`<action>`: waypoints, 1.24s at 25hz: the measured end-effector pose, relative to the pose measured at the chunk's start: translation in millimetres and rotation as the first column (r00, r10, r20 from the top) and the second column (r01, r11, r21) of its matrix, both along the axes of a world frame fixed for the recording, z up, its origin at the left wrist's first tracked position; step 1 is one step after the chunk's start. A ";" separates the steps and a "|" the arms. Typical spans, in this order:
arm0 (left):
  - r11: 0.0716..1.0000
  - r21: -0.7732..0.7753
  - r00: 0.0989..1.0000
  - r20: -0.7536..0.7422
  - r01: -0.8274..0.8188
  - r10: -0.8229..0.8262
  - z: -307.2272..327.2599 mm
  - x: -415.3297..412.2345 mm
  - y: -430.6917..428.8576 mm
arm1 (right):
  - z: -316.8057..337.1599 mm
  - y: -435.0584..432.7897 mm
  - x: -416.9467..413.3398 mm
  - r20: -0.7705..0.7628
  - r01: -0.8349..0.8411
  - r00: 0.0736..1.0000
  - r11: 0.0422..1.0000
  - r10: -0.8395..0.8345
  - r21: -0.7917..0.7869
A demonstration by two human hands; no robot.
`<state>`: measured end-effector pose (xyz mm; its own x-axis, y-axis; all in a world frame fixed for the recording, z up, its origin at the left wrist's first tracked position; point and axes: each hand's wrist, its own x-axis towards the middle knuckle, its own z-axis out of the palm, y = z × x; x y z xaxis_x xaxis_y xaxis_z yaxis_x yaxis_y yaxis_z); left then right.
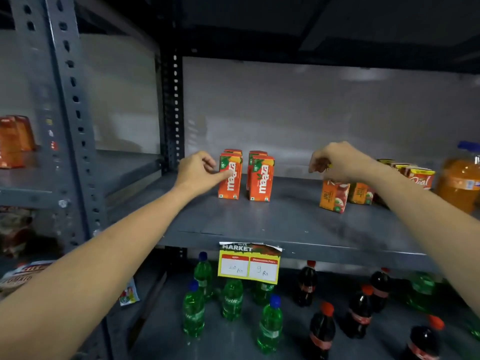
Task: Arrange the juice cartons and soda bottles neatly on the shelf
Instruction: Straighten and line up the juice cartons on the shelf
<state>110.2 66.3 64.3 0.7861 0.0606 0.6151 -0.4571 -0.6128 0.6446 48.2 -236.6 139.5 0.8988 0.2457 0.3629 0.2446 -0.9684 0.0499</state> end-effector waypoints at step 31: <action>0.920 -0.150 0.891 -0.234 0.363 -0.390 -11.0 35.9 18.2 | -74.3 68.5 61.3 -0.143 -0.048 0.958 0.633 0.248 0.773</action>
